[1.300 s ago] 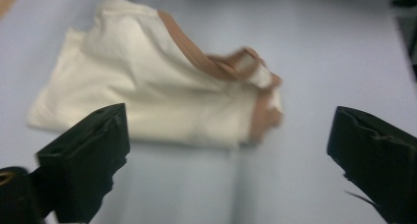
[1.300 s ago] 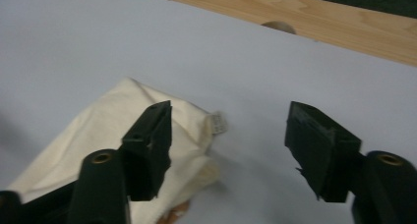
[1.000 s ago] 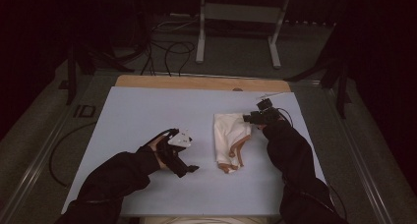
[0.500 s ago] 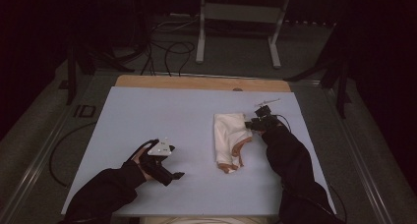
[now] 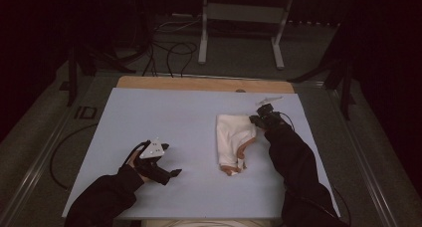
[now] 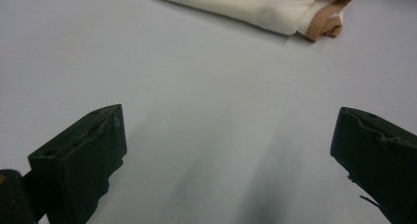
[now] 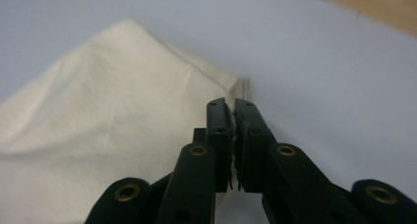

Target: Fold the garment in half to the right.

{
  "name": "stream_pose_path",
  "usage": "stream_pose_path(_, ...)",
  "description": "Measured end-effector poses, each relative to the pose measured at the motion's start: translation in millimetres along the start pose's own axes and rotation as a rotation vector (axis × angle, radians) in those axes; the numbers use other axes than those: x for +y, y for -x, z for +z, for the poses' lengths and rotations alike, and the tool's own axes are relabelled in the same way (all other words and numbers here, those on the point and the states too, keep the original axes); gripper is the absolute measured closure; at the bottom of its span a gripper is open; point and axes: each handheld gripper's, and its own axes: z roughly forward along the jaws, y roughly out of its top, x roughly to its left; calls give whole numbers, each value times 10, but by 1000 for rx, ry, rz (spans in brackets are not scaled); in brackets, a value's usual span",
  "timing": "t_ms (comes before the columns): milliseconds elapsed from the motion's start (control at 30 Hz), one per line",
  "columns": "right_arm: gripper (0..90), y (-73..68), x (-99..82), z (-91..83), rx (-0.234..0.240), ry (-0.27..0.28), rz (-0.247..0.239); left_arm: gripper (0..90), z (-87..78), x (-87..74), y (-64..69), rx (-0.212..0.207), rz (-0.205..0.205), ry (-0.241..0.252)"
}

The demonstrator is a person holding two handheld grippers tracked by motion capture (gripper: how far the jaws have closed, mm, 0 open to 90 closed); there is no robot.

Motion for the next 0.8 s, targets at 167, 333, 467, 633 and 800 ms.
stream_pose_path(167, 861, 54, 145, -63, -12, 38, -2, 13, 37, -21, 18, -10, 7, -1)
stream_pose_path(333, 861, 95, 203, 19, -10, 26, 8, 10, 21, -27, 6, 2, -8, 23)
stream_pose_path(467, 860, 113, 179, 118, -17, -3, 22, 9, 1, -27, -6, 12, -14, 35)
stream_pose_path(633, 858, 153, 117, 229, -15, -22, 48, 9, -5, -35, -10, 17, -12, 33)
stream_pose_path(800, 855, 188, 71, 304, -20, -32, 58, 8, -19, -39, -23, 24, -15, 40)
